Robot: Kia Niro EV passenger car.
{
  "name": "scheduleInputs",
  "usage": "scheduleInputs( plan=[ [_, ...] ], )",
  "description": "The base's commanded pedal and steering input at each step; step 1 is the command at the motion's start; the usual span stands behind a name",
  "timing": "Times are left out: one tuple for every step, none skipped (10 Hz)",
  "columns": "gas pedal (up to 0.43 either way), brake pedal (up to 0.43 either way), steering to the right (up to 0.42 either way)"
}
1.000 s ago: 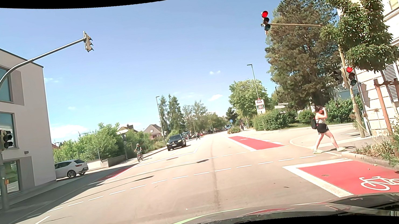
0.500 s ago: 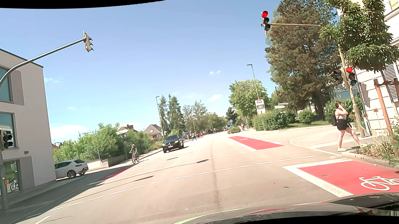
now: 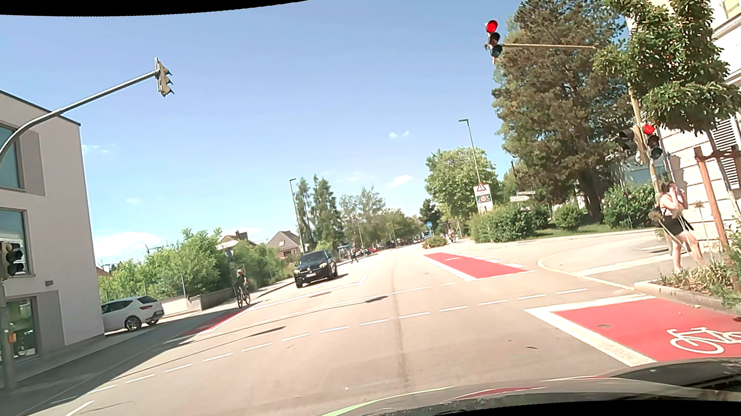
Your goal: Follow the waypoints while adhering to traffic rules and regulations
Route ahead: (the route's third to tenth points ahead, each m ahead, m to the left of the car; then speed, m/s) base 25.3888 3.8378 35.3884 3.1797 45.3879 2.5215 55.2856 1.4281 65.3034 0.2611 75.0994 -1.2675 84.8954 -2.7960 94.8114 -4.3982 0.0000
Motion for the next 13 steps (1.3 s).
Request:
scheduleInputs(
  plan=[
    [0.000, 0.299, -0.006],
    [0.000, 0.299, -0.006],
    [0.000, 0.299, -0.006],
    [0.000, 0.299, -0.006],
    [0.000, 0.299, -0.006],
    [0.000, 0.299, -0.006],
    [0.000, 0.299, -0.006],
    [0.000, 0.299, -0.006],
    [0.000, 0.299, -0.006],
    [0.000, 0.299, -0.006],
    [0.000, 0.299, -0.006],
    [0.000, 0.299, -0.006],
    [0.000, 0.299, -0.005]
  ],
)
